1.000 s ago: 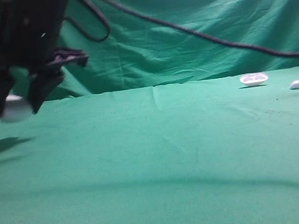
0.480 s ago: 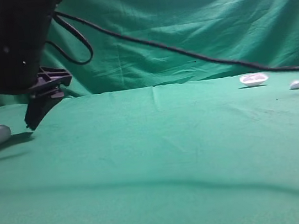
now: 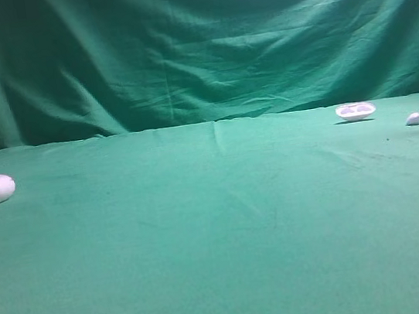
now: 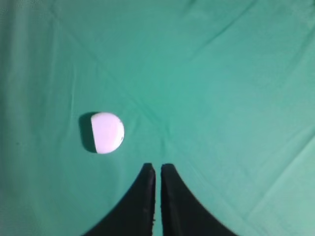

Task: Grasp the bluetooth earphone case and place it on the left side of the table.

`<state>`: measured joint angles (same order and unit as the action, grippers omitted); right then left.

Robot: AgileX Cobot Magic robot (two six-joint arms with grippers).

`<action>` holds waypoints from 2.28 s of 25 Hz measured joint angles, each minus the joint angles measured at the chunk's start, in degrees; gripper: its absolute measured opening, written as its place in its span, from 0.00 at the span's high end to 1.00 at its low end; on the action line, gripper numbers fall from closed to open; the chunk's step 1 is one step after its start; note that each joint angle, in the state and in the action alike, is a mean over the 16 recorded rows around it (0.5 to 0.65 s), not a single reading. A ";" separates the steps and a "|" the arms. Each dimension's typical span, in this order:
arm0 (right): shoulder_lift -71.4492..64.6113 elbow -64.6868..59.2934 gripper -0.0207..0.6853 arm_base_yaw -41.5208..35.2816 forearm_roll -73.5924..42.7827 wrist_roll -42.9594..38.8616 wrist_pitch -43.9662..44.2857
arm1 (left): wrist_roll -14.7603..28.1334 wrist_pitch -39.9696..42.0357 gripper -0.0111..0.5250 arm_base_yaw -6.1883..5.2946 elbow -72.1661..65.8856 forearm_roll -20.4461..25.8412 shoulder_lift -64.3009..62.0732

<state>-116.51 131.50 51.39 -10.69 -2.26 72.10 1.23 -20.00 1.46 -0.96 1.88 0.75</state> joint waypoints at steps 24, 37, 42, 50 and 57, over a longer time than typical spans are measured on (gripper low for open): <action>60.85 -66.14 0.97 -16.17 -0.75 -6.81 -10.91 | 0.00 0.00 0.98 0.00 0.00 0.00 0.00; 87.13 -93.43 0.97 -16.34 0.94 -8.37 -29.06 | 0.00 0.00 0.98 0.00 0.00 0.00 0.00; 91.09 -96.91 0.97 -16.34 1.41 -8.32 -30.19 | 0.00 0.00 0.98 0.00 0.00 0.00 0.00; 94.68 -101.82 0.97 -19.88 1.23 -7.95 -32.82 | 0.00 0.00 0.98 0.00 0.00 0.00 0.00; 102.34 -113.45 0.97 -30.35 1.52 -7.63 -42.98 | 0.00 0.00 0.98 0.00 0.00 0.00 0.00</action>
<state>-14.17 18.05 21.05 -9.18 -9.88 29.11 1.23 -20.00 1.46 -0.96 1.88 0.75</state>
